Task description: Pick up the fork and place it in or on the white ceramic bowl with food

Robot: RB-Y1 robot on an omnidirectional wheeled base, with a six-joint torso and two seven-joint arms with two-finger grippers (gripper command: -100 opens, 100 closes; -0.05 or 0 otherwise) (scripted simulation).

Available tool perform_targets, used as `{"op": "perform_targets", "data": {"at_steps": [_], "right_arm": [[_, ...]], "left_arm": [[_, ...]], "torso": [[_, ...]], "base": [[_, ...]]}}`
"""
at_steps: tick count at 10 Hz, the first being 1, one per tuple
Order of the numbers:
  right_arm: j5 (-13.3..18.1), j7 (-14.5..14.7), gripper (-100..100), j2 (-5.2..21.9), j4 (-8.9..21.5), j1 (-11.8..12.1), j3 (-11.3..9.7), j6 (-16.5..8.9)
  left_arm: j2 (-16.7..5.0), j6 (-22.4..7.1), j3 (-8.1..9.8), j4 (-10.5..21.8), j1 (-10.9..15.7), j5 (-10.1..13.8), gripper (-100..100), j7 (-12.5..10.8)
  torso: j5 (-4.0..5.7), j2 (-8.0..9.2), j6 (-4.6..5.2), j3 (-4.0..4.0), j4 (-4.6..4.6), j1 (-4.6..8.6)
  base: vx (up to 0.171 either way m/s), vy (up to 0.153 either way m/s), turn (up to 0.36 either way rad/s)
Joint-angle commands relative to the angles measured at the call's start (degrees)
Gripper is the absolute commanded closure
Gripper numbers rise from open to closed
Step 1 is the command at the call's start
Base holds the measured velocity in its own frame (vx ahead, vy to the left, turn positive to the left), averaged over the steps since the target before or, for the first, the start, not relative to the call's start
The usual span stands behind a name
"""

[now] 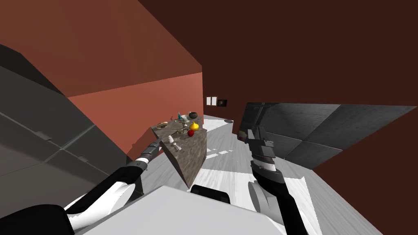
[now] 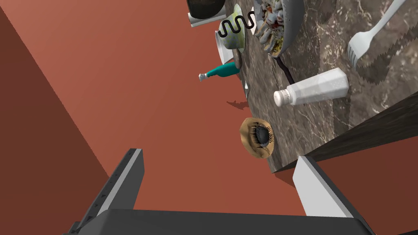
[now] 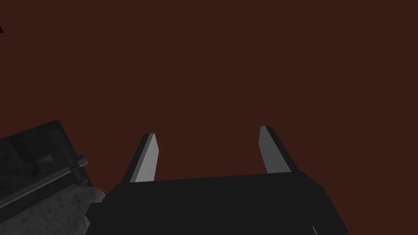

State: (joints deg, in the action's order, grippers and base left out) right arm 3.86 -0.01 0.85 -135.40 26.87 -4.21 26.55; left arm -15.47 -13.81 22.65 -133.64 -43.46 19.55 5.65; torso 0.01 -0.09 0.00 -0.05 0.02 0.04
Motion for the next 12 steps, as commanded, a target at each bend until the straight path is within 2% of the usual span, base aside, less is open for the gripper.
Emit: {"op": "perform_targets", "data": {"at_steps": [1,2,3,4,5,6,7,10,11,12], "right_arm": [[0.0,0.0,0,0.0,0.0,0.0,0.0,0.0],[0.0,0.0,0,0.0,0.0,0.0,0.0,0.0],[0.0,0.0,0,0.0,0.0,0.0,0.0,0.0],[0.0,0.0,0,0.0,0.0,0.0,0.0,0.0],[0.0,0.0,0,0.0,0.0,0.0,0.0,0.0],[0.0,0.0,0,0.0,0.0,0.0,0.0,0.0],[0.0,0.0,0,0.0,0.0,0.0,0.0,0.0],[0.0,0.0,0,0.0,0.0,0.0,0.0,0.0],[0.0,0.0,0,0.0,0.0,0.0,0.0,0.0],[0.0,0.0,0,0.0,0.0,0.0,0.0,0.0]], "left_arm": [[-0.7,-2.9,1.73,-0.2,-1.5,1.4,-100,0.9],[-0.7,-3.9,1.73,-0.2,-1.5,1.4,-100,0.9],[-1.3,-5.5,2.97,-0.6,-2.8,2.4,-100,1.7],[-1.3,-6.9,2.97,-0.6,-2.8,2.4,-100,1.7],[-1.9,-8.6,4.06,-0.9,-4.1,3.5,-100,2.5],[-1.9,-9.9,4.06,-0.9,-4.1,3.5,-100,2.5],[-2.7,-11.8,4.99,-1.2,-5.4,4.6,-100,3.1],[-3.5,-15.6,5.74,-1.5,-6.7,5.6,-100,3.6],[-4.5,-17.8,6.33,-1.8,-8.0,6.7,-100,4.0],[-4.5,-18.3,6.33,-1.8,-8.0,6.7,-100,4.0]], "torso": [[0.00,0.00,0.00,0.00,0.00,0.00],[0.00,-0.03,0.01,-0.02,0.01,-0.02],[-0.01,-0.02,0.00,-0.01,0.00,-0.02],[-0.01,-0.03,0.01,-0.02,0.01,-0.02],[-0.01,-0.01,0.00,-0.01,0.00,-0.03],[-0.01,-0.04,0.01,-0.02,0.01,-0.03],[-0.01,-0.04,0.00,-0.02,0.01,-0.03],[-0.01,-0.09,0.02,-0.05,0.02,-0.03],[-0.02,-0.08,0.00,-0.05,0.02,-0.05],[-0.02,-0.10,0.01,-0.06,0.02,-0.10]], "base": [[0.039,-0.011,-0.081],[0.029,-0.008,-0.032],[0.034,-0.008,-0.080],[0.028,-0.003,-0.043],[0.039,-0.006,-0.085],[0.037,-0.004,-0.053],[0.043,0.002,-0.085],[0.045,-0.001,-0.077],[0.053,0.017,-0.104],[0.045,0.020,-0.060]]}}
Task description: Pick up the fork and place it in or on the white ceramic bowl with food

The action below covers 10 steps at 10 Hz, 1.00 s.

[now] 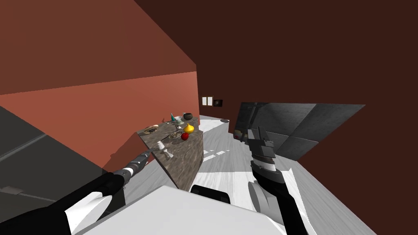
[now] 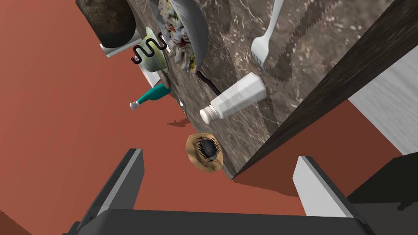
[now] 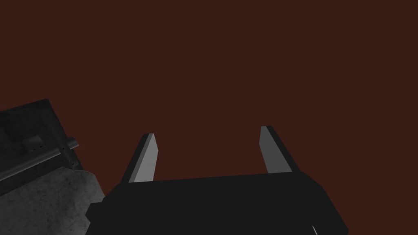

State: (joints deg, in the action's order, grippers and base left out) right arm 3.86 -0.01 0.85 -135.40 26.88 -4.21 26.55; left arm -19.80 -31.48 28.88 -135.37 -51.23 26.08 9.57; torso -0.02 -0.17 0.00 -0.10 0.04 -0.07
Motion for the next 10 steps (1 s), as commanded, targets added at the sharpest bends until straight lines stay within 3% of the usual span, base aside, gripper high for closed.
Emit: {"op": "perform_targets", "data": {"at_steps": [1,6,10], "right_arm": [[0.0,0.0,0,0.0,0.0,0.0,0.0,0.0],[0.0,0.0,0,0.0,0.0,0.0,0.0,0.0],[0.0,0.0,0,0.0,0.0,0.0,0.0,0.0]], "left_arm": [[-1.1,-2.9,0.52,-0.3,-1.6,1.3,-100,0.3],[-3.4,-8.3,0.89,-0.6,-4.3,3.4,-100,0.7],[-6.8,-15.1,0.52,-1.0,-8.2,6.6,-100,0.5]], "torso": [[0.00,0.00,0.00,0.00,0.00,0.00],[0.00,-0.04,0.02,-0.02,0.01,-0.01],[-0.02,-0.12,-0.01,-0.08,0.03,-0.06]], "base": [[0.060,0.021,-0.097],[0.051,0.020,-0.095],[0.076,0.036,-0.136]]}}
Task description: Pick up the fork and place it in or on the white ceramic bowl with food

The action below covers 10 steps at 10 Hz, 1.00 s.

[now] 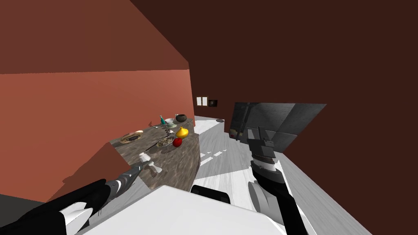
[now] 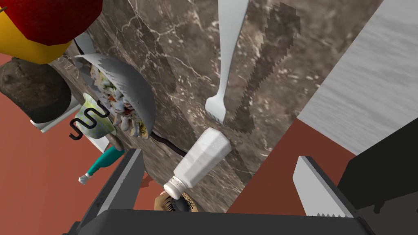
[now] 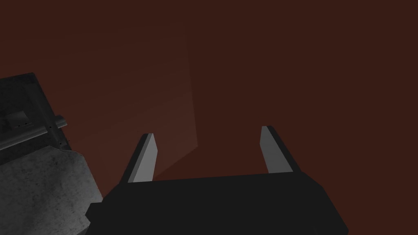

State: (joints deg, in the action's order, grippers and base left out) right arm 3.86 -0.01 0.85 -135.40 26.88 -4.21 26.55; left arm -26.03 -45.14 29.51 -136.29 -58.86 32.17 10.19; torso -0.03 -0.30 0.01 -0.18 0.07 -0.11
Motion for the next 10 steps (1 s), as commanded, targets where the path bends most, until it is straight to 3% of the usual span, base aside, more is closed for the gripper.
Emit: {"op": "perform_targets", "data": {"at_steps": [1,5,10], "right_arm": [[0.0,0.0,0,0.0,0.0,0.0,0.0,0.0],[0.0,0.0,0,0.0,0.0,0.0,0.0,0.0],[0.0,0.0,0,0.0,0.0,0.0,0.0,0.0]], "left_arm": [[-1.7,-2.9,-0.41,-0.2,-1.9,1.5,-100,-0.2],[-3.9,-7.5,-1.14,-0.3,-4.3,3.4,-100,-0.6],[-8.7,-15.5,-2.95,-0.7,-9.4,7.3,-100,-1.6]], "torso": [[0.00,0.00,0.00,0.00,0.00,0.00],[-0.02,-0.04,0.00,-0.02,0.01,-0.10],[-0.03,-0.05,-0.01,-0.03,0.01,-0.11]], "base": [[0.100,0.061,-0.205],[0.071,0.054,-0.122],[0.077,0.063,-0.158]]}}
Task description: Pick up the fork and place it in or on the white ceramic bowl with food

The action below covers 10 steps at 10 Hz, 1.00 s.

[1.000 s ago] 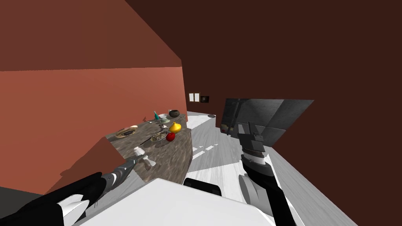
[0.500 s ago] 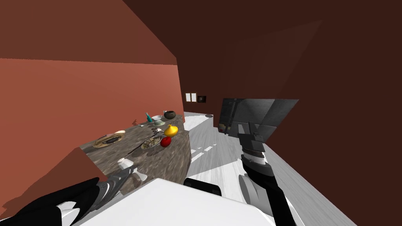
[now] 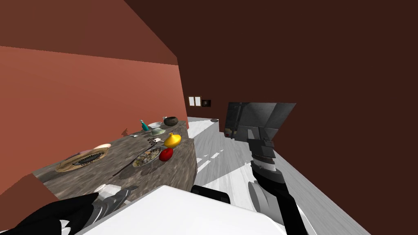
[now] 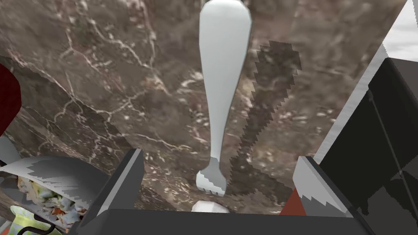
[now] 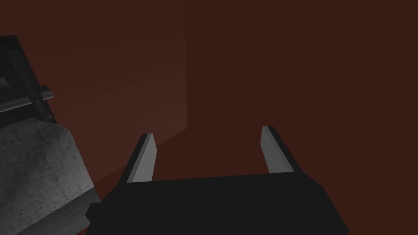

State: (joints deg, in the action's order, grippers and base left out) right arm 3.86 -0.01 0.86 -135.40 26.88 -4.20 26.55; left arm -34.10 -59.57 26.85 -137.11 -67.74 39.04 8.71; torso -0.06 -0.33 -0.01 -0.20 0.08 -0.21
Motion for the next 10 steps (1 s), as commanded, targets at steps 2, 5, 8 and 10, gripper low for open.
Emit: {"op": "perform_targets", "data": {"at_steps": [2,5,8,10], "right_arm": [[0.0,0.0,0,0.0,0.0,0.0,0.0,0.0],[0.0,0.0,0,0.0,0.0,0.0,0.0,0.0],[0.0,0.0,0,0.0,0.0,0.0,0.0,0.0],[0.0,0.0,0,0.0,0.0,0.0,0.0,0.0]], "left_arm": [[-2.2,-3.4,-0.76,0.0,-2.0,1.5,-100,-0.4],[-3.3,-4.6,-0.80,-0.3,-3.5,2.5,-100,-0.3],[-3.0,-3.6,-2.28,2.5,-2.0,1.6,-100,0.2],[-2.7,-2.6,-3.47,4.8,-0.8,0.9,-100,0.6]], "torso": [[0.00,0.00,0.01,0.00,0.00,0.03],[0.02,0.07,-0.01,0.04,-0.02,0.10],[0.06,0.29,-0.02,0.17,-0.07,0.30],[0.07,0.35,-0.02,0.20,-0.08,0.33]], "base": [[0.068,0.061,-0.121],[0.047,0.042,-0.087],[-0.005,-0.001,-0.037],[-0.014,-0.007,-0.041]]}}
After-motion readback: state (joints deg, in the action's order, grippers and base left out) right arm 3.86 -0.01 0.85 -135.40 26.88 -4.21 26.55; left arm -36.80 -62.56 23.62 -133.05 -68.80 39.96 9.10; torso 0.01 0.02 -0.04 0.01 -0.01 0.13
